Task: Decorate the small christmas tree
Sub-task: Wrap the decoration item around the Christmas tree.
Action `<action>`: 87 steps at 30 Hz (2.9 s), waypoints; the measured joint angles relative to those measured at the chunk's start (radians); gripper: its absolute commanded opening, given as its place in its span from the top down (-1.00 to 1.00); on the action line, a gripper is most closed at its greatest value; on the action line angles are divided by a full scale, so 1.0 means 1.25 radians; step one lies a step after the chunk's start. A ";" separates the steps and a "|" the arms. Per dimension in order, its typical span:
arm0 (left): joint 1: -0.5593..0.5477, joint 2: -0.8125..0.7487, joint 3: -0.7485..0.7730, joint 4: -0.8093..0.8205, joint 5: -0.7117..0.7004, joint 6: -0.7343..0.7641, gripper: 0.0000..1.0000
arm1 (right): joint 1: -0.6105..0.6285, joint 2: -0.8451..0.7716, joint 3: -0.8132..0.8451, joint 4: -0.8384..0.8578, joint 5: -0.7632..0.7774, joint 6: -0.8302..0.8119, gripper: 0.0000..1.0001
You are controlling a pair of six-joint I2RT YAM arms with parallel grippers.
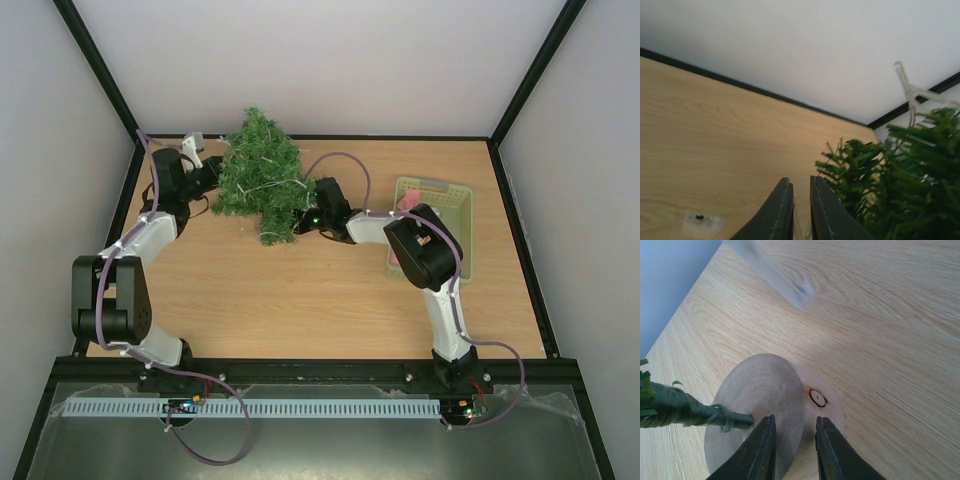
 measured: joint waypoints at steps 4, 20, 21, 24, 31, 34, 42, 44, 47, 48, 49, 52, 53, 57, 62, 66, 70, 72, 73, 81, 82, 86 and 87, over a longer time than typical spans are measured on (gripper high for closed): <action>0.005 -0.002 0.051 -0.120 -0.007 0.047 0.48 | 0.000 -0.005 -0.005 -0.001 0.003 0.003 0.57; 0.057 -0.124 0.110 -0.345 -0.091 0.134 0.10 | 0.001 -0.020 -0.019 -0.022 0.039 0.048 0.23; 0.057 -0.131 0.104 -0.352 -0.099 0.139 0.12 | 0.001 -0.025 -0.023 -0.026 0.044 0.057 0.22; 0.064 -0.161 0.066 -0.370 -0.105 0.151 0.14 | 0.000 -0.038 -0.034 -0.039 0.057 0.086 0.18; 0.085 -0.206 -0.056 -0.365 -0.022 0.135 0.17 | -0.013 -0.082 -0.069 -0.088 0.076 0.142 0.11; 0.085 -0.216 -0.100 -0.346 0.032 0.116 0.17 | -0.018 -0.099 -0.075 -0.117 0.081 0.147 0.09; 0.085 -0.240 -0.164 -0.280 0.139 0.060 0.15 | -0.022 -0.146 -0.094 -0.157 0.103 0.181 0.12; 0.082 -0.240 -0.171 -0.271 0.151 0.055 0.18 | -0.022 -0.148 -0.094 -0.165 0.117 0.194 0.12; 0.072 -0.242 -0.181 -0.266 0.156 0.052 0.31 | -0.023 -0.153 -0.094 -0.190 0.148 0.220 0.12; 0.068 -0.243 -0.187 -0.263 0.157 0.049 0.37 | -0.025 -0.156 -0.094 -0.197 0.160 0.228 0.12; 0.061 -0.244 -0.193 -0.262 0.156 0.050 0.43 | -0.027 -0.159 -0.094 -0.203 0.172 0.235 0.12; 0.036 -0.247 -0.206 -0.262 0.154 0.049 0.62 | -0.042 -0.171 -0.094 -0.223 0.212 0.251 0.12; 0.028 -0.255 -0.215 -0.262 0.151 0.045 0.68 | -0.050 -0.174 -0.093 -0.227 0.222 0.256 0.12; 0.000 -0.316 -0.254 -0.244 0.134 0.016 0.84 | -0.082 -0.175 -0.067 -0.258 0.255 0.266 0.12; -0.041 -0.382 -0.302 -0.192 0.094 -0.050 0.95 | -0.108 -0.176 -0.014 -0.284 0.295 0.266 0.12; -0.093 -0.419 -0.356 -0.152 0.040 -0.117 0.95 | -0.125 -0.187 0.018 -0.303 0.316 0.266 0.13; -0.157 -0.435 -0.380 -0.129 -0.025 -0.165 0.85 | -0.136 -0.203 0.049 -0.325 0.334 0.266 0.12; -0.180 -0.438 -0.378 -0.127 -0.051 -0.174 0.75 | -0.139 -0.212 0.057 -0.329 0.339 0.263 0.12; -0.186 -0.439 -0.371 -0.138 -0.063 -0.175 0.69 | -0.141 -0.215 0.060 -0.332 0.340 0.262 0.12; -0.155 -0.487 -0.240 -0.330 -0.205 -0.081 0.50 | -0.145 -0.248 0.036 -0.356 0.388 0.241 0.14; -0.144 -0.493 -0.227 -0.348 -0.216 -0.064 0.47 | -0.147 -0.252 0.034 -0.364 0.404 0.235 0.13; -0.100 -0.500 -0.204 -0.399 -0.238 -0.001 0.20 | -0.166 -0.258 0.034 -0.370 0.439 0.211 0.09; -0.091 -0.498 -0.204 -0.410 -0.239 0.018 0.17 | -0.176 -0.259 0.034 -0.372 0.446 0.202 0.08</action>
